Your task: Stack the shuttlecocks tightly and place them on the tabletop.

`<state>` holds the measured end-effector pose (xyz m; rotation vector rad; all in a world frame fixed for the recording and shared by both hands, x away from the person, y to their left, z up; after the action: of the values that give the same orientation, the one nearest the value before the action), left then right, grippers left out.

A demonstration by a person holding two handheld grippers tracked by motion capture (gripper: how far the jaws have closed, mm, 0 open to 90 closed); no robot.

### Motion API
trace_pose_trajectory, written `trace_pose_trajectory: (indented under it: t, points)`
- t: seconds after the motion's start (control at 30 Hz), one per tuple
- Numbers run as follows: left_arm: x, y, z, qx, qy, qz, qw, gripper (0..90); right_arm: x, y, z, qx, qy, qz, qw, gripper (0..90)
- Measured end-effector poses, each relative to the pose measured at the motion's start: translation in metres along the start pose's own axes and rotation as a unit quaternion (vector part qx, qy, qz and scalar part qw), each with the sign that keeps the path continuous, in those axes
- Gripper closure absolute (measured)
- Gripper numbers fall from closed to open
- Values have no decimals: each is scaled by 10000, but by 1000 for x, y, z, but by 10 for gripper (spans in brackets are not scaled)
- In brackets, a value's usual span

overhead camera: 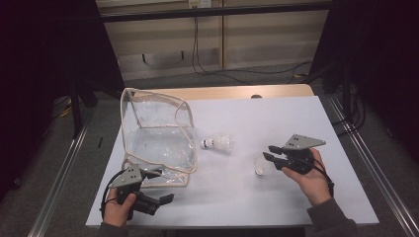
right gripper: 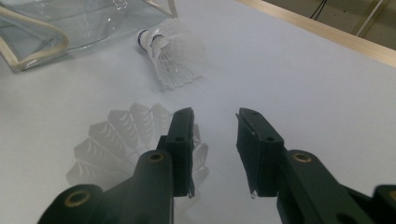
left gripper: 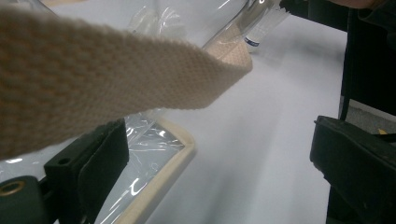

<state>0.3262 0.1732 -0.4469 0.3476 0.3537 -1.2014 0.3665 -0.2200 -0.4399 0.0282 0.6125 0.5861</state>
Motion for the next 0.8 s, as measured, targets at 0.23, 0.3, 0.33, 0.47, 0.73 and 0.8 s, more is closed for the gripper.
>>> trace_pose_trajectory:
  t: [0.23, 0.3, 0.33, 0.47, 0.73, 0.8]
  points:
    - [0, 0, 0, 2, 1, -5, 10000, 44, -1, 1, 1, -25, -3, -75, 10000, 684]
    - [0, 0, 0, 0, -1, -6, 10000, 44, -1, 1, 1, -13, 5, -56, 10000, 705]
    - [0, 0, 0, 2, -2, -6, 10000, 44, -1, 1, 0, 8, 11, -60, 10000, 713]
    - [0, 0, 0, -1, -4, -6, 10000, 44, 0, 1, -1, 16, 31, -47, 10000, 720]
    - [0, 0, 0, 2, -3, -10, 10000, 44, 1, 2, -2, 32, 75, -36, 10000, 800]
    - [0, 0, 0, 1, -1, -10, 10000, 44, 0, 2, -2, 48, 80, 27, 10000, 878]
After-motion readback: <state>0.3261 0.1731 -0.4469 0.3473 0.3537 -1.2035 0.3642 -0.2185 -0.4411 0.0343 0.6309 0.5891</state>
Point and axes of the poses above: each handheld gripper's, and its own axes: x roughly forward along the jaws, z roughly out of its top, y roughly to its left, the point moved 6 cm from there along x, roughly forward along the jaws, and after that the axes turned 15 degrees about x, right-handed, at the moved point
